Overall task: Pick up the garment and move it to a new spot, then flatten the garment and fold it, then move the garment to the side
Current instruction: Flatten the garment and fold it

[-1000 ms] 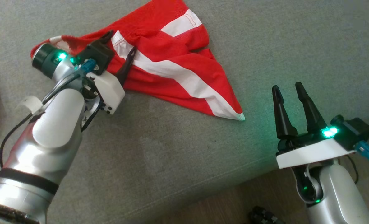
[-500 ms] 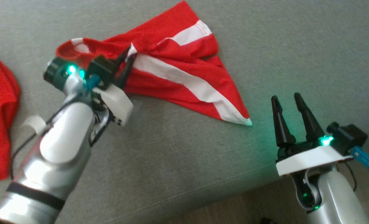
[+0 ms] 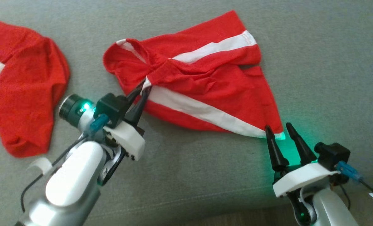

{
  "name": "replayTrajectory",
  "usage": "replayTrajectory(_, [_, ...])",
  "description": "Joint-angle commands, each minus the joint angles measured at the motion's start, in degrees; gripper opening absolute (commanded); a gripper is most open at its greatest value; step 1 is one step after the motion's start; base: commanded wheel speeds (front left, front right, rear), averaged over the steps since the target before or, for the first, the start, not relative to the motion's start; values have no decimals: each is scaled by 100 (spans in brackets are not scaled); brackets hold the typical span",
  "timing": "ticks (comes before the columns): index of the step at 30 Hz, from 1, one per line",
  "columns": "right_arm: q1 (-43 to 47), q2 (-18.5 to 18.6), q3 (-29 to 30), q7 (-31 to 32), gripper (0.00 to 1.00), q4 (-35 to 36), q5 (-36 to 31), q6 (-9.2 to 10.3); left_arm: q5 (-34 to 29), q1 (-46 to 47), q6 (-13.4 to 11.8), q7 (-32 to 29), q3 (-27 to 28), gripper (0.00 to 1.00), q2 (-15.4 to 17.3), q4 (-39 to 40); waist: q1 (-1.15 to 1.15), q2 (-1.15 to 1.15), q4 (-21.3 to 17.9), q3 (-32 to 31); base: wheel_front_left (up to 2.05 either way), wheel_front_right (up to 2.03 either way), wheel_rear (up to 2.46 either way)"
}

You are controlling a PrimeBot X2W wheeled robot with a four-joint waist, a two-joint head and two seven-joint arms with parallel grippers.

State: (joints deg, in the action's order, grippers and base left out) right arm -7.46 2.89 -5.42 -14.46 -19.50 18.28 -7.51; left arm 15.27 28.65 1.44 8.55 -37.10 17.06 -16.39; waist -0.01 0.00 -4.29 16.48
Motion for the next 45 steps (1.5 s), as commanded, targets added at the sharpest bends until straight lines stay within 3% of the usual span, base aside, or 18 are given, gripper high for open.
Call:
replayTrajectory(1, [-74,-2,-117,-53,100,51,67,2,29,92,-55,-45,221,0,209,265,1,0,85,3,0,0,0])
replayTrajectory(14, [-290,-2,49,-53,100,-894,-34,2,97,-340,-307,-39,220,0,342,720,1,0,313,1,0,0,0])
replayTrajectory(25, [-252,-2,-566,-27,100,-1200,58,2,129,-344,-534,215,326,0,287,739,1,0,316,-189,0,0,0])
replayTrajectory(36, [-119,-2,-887,390,100,-1179,190,2,160,-335,-636,289,337,0,260,686,1,0,318,-288,0,0,0])
replayTrajectory(37, [-116,-2,-875,429,76,-1187,190,2,165,-327,-643,293,340,0,257,683,1,0,318,-289,0,0,0])
replayTrajectory(38, [-118,-2,-873,465,22,-1193,183,2,168,-319,-649,296,341,0,257,680,1,0,318,-290,0,0,0])
replayTrajectory(39, [-128,-2,-891,494,0,-1189,149,2,171,-310,-652,298,342,0,259,677,1,0,319,-290,0,0,0])
replayTrajectory(45, [-216,-2,-828,369,0,-905,267,2,191,-268,-685,329,381,0,308,684,1,0,304,-385,0,0,0])
